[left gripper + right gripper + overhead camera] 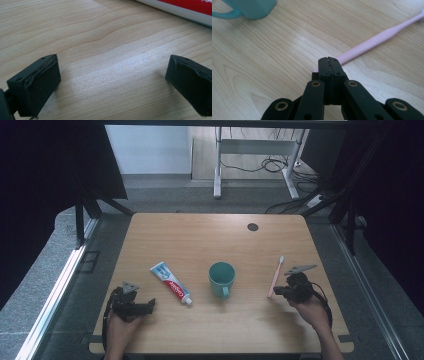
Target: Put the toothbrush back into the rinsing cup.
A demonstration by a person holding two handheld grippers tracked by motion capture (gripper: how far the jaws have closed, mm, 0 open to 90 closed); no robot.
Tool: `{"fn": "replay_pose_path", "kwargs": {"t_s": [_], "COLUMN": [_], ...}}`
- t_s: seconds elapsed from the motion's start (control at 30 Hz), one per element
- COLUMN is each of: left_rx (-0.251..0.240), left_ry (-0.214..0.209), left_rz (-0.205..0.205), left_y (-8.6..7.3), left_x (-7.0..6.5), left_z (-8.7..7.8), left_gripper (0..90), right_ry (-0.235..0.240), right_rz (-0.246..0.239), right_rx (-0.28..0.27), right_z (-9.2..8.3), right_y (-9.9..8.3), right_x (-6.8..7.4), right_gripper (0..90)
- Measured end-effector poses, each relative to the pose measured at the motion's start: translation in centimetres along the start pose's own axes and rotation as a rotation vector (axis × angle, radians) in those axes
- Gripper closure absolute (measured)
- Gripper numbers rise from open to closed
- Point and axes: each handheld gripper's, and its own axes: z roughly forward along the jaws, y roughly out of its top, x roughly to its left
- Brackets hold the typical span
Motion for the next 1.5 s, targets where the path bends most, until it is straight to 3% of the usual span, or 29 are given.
{"fn": "replay_pose_path", "kwargs": {"t_s": [0.4,0.67,1.0,1.5], "left_rx": [0.001,0.001,0.0,0.001], "left_ry": [0.0,0.0,0.0,0.0], "left_rz": [0.001,0.001,0.0,0.0], "left_y": [0.0,0.0,0.0,0.0], "left_x": [0.0,0.0,0.0,0.0], "left_z": [0.0,0.0,0.0,0.0], "left_gripper": [0.0,0.0,0.0,0.0], "right_ry": [0.023,0.015,-0.001,-0.057], "right_rz": [-0.012,-0.004,0.013,0.05], "right_rx": [0.025,0.052,0.067,0.07], "right_z": [2.4,3.3,2.9,0.6], "right_y": [1.2,0.9,-0.2,-2.8], "right_x": [1.1,0.9,0.1,-2.2], "right_gripper": [89.3,89.3,89.3,89.0]}}
